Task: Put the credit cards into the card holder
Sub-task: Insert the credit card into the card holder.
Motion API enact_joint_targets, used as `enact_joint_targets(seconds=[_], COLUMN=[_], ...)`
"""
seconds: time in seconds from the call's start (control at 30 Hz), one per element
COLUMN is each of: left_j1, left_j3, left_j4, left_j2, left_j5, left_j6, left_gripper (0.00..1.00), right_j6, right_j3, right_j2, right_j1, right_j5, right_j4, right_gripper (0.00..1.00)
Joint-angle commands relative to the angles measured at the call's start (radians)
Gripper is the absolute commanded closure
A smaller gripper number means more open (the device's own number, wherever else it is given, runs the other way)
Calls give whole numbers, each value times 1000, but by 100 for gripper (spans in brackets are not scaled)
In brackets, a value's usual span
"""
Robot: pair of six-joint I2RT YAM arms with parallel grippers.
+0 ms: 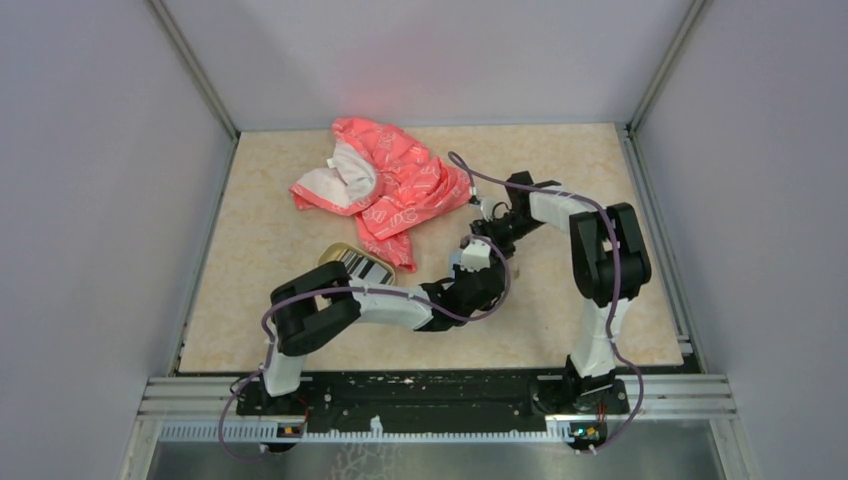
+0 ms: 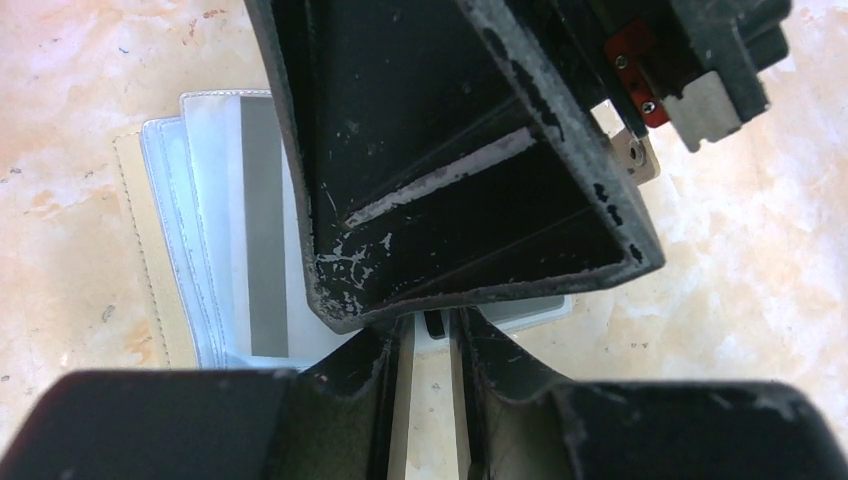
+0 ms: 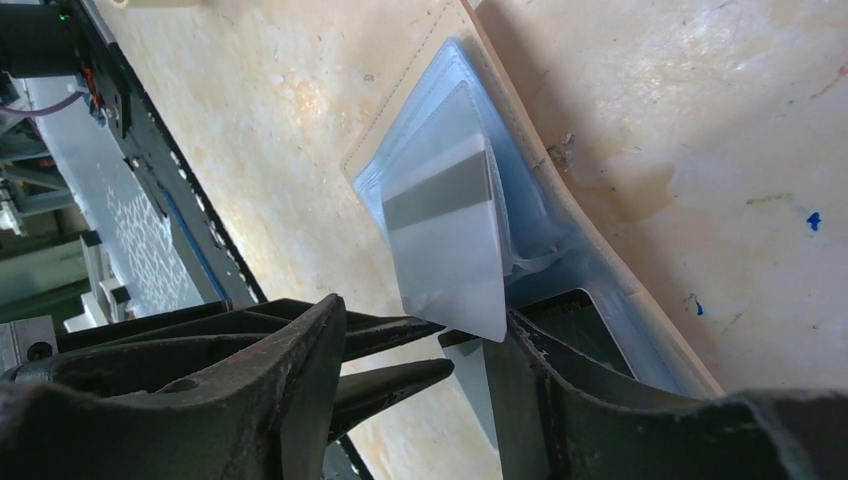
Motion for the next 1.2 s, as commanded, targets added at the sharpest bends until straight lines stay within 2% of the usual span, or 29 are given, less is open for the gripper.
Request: enact_joint_targets(seconds=[0.0,0.5,0.8,1.0,1.1,1.17], left_j1=[36,73,96,100,100,100], left_j3=[-11,40,26,-55,-112,-166], left_j4=[52,104,79,190,277,356], left_j2=[-31,24,46,-2,-58,-114], left_j5=[-20,-69,-109,-11,106,201], left_j6=[42,99,79,131,193,234], left_gripper=[74,79,90,91,86,78], right_j6=[13,44,38,37,35,33], right_j3=[8,-1,8,6,8,9], right_j2=[15,34,12,8,22,32], right_j1=[-2,0,-12,-24,-24,-25], right_j5=[-57,-68,-55,-52,-66,-81], right_j4=[-44,-18,-25,-20,-26,-29], right_gripper=[47,46,45,45,45,45])
